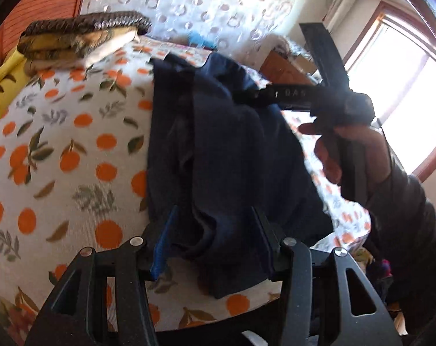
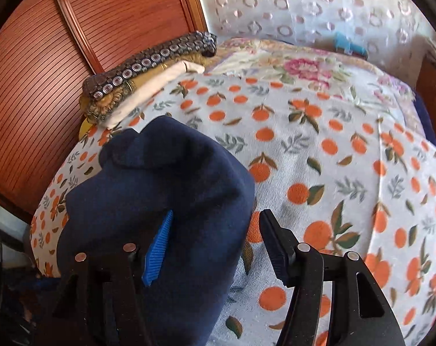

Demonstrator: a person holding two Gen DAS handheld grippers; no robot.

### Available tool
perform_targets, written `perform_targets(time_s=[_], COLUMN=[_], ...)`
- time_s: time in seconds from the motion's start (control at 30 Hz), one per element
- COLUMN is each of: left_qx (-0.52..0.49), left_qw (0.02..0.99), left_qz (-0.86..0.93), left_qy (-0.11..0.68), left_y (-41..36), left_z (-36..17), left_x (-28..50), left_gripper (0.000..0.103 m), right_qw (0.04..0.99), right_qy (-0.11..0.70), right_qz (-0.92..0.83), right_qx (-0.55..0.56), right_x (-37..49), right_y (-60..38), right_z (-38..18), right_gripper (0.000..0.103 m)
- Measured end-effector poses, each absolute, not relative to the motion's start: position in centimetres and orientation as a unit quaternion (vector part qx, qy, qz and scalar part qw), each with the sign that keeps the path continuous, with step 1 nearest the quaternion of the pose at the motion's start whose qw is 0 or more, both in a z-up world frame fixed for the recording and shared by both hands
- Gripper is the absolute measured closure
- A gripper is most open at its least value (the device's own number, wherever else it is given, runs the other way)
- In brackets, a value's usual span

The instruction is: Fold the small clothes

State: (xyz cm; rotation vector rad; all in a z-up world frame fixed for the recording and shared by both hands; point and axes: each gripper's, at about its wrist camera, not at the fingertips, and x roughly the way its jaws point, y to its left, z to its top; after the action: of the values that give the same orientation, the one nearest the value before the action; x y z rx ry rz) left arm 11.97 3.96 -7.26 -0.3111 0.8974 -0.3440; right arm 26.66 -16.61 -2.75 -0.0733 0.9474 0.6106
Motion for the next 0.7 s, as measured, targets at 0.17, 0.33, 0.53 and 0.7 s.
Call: perform_targets(time_s=[0.17,0.33,0.53,0.7], left_qx=[-0.124,-0.132,-0.116,-0.128], left_qw=[0.889,0.887,0.896,0.912], left_qz=[-0.15,-0.165,-0.192,-0.207], left_qy=[0.414,0.411,0.383,0.33], left_y=[3.1,3.3,3.7,6.0], left_z=[-7.5,-7.5,-5.2,-0.7], left_x=[11.0,10.9,10.0,9.6], left_gripper=[0.052,0.06,0.099,0.099], right_qw=[0.827,0.815,0.849,0.876], right_qy=[0.469,0.474,0.406,0.335], right_qz=[0.309,0.334,0.339,0.347], right_qx=[-0.008,0.008,-0.015,-0.025], right_x=[27.8,27.7,25.2,23.6], right_y=[-16.5,-16.6,-16.2,-15.3], right_z=[-3.8,-3.6,0.5,6.7], right_gripper=[0.039,0.075,0.085,0.085])
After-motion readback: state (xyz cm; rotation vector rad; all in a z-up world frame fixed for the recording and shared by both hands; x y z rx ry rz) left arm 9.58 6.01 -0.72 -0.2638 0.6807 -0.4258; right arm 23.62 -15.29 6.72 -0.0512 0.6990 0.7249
